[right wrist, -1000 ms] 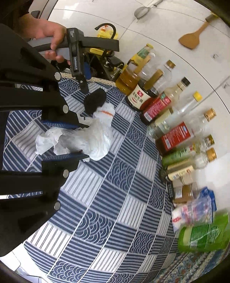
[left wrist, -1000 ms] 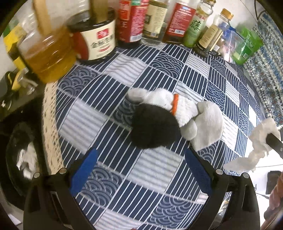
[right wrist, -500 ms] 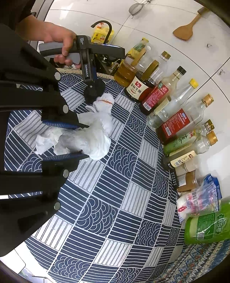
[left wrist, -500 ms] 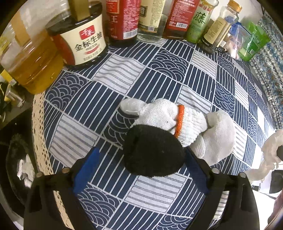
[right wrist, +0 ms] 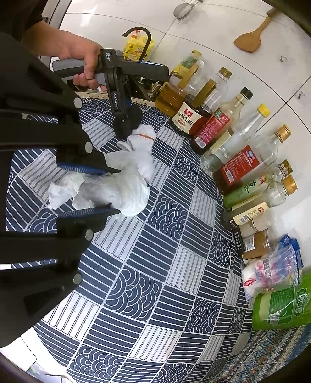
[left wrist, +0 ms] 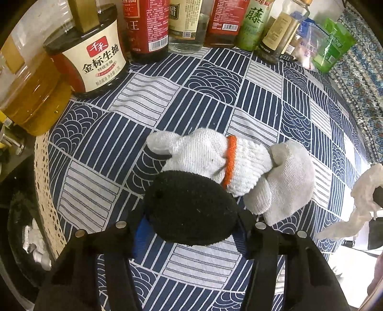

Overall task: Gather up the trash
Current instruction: 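Grasp another white tissue with the right tool while the left tool grasps the black sponge, then carry the tissue and black sponge over the trash bag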

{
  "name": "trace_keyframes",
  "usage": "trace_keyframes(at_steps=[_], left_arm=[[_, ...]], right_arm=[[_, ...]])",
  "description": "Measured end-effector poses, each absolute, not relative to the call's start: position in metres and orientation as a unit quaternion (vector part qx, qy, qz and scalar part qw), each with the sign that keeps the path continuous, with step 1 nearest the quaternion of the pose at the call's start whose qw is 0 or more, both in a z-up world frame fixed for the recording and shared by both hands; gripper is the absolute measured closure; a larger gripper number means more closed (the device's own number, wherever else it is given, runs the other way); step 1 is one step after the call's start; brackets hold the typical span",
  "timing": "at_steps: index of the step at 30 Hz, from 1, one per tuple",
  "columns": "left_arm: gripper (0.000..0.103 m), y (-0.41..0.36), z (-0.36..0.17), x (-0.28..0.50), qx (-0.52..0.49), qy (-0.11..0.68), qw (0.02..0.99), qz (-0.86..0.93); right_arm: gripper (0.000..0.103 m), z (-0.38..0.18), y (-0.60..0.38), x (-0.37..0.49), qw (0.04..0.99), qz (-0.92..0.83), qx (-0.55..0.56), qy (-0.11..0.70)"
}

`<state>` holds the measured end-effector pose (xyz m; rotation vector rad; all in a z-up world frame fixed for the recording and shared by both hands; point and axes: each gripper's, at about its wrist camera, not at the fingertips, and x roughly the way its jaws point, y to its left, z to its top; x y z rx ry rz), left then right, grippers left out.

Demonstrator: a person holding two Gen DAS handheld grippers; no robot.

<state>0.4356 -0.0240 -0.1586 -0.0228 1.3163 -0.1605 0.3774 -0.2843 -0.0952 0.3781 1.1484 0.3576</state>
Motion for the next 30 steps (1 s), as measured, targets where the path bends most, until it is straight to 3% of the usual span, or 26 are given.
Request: trace_keyframes(at_steps=[14, 30], left_arm=[[0.048, -0.004, -0.137, 0.411, -0.036, 0.592, 0.802, -0.068], [0.048, 0.077, -0.122, 0.358, -0.089, 0.582, 0.809, -0.010]], right_arm=[[0.076, -0.091, -0.258, 0.366, 0.806, 0.189, 0.163, 0.536], [0.076, -0.092, -0.162, 0.377, 0.784, 0.265, 0.129, 0.547]])
